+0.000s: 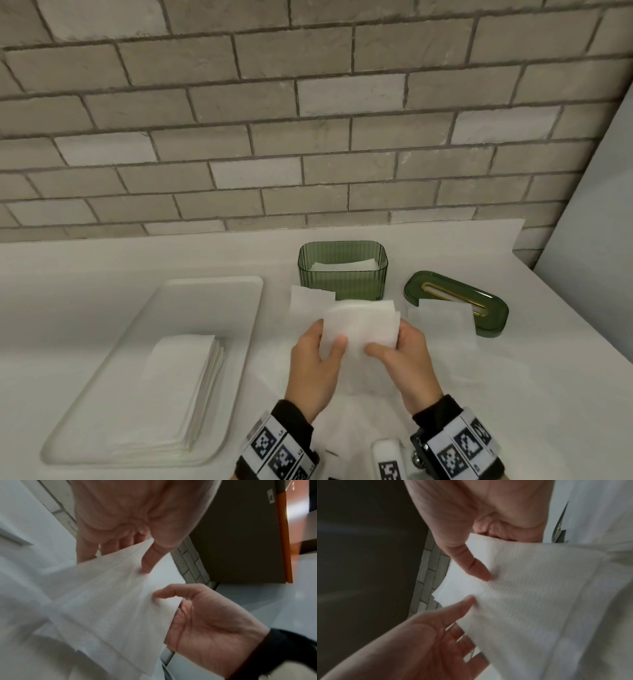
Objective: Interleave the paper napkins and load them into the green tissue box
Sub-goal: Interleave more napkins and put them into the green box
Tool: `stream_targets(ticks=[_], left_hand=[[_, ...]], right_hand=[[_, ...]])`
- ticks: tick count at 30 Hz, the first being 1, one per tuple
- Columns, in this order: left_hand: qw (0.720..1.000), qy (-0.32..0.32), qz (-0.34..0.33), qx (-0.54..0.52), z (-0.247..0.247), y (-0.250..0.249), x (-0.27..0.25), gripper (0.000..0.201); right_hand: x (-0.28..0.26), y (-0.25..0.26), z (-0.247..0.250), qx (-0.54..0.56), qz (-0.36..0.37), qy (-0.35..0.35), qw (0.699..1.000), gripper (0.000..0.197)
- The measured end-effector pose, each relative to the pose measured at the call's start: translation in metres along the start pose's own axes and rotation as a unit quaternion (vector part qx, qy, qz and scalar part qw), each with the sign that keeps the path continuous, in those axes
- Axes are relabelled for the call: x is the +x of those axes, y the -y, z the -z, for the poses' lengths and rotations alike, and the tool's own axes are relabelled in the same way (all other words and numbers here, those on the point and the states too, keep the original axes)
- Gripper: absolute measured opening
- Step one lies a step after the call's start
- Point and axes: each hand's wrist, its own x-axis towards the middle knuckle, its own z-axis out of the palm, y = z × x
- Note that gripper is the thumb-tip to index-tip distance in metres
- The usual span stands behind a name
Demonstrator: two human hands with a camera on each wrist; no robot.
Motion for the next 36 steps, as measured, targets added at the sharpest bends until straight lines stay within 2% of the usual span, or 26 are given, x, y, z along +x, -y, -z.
stream_targets(ticks=[1,3,6,8,11,15,19,22,24,27,29,30,33,36], left_hand=[[0.999,-0.023,-0.005,-0.03,0.004,-0.003,0.002,0.023],[0.992,-0.042,0.016,-0.121,0.013,-0.013,0.006,0.019],[0.95,-0.006,0.085,-0.3,0.023,-0.016,0.006,0.028],[0.936,0.003,0.099,-0.339,0.029,-0.013,0.005,0.033],[0.95,-0.008,0.073,-0.303,0.038,-0.01,0.008,0.034],[0.981,0.025,0.019,-0.192,0.039,-0.01,0.013,0.023],[0.983,0.044,-0.001,-0.178,0.033,-0.013,0.014,0.015],[0.978,0.058,0.02,-0.199,0.028,-0.007,0.016,0.015],[0.982,0.092,0.049,-0.16,0.023,0.002,0.016,0.021],[0.978,0.137,0.122,-0.102,0.012,0.024,0.012,0.032],[0.979,0.108,0.158,-0.073,0.006,0.031,0.013,0.054],[0.98,0.095,0.16,-0.07,0.004,0.033,0.015,0.056],[0.99,0.047,0.104,-0.089,-0.001,0.014,0.015,0.022],[0.99,0.008,0.027,-0.138,0.001,-0.01,0.011,0.009]], right_hand=[[0.003,0.002,0.003,0.001,-0.001,0.005,1.0,0.039],[0.009,0.005,0.011,-0.005,-0.025,0.039,0.999,0.034],[0.009,0.005,0.02,-0.03,-0.088,0.106,0.99,0.025],[0.01,0.008,0.026,-0.004,-0.093,0.083,0.992,0.022],[0.013,0.018,0.035,0.055,-0.069,0.036,0.995,0.021],[0.015,0.026,0.04,0.071,-0.025,0.042,0.996,0.025],[0.018,0.03,0.044,0.08,-0.004,0.046,0.996,0.029],[0.021,0.018,0.053,0.067,-0.031,0.068,0.995,0.037],[0.022,0.006,0.056,-0.002,-0.065,0.075,0.995,0.03],[0.023,-0.013,0.059,-0.076,-0.112,0.054,0.989,0.036],[0.023,-0.016,0.057,-0.078,-0.127,0.042,0.988,0.035],[0.023,-0.016,0.055,-0.075,-0.13,0.03,0.988,0.033],[0.024,-0.009,0.05,-0.059,-0.083,-0.024,0.995,0.026],[0.022,0.01,0.045,-0.008,0.003,-0.048,0.999,0.026]])
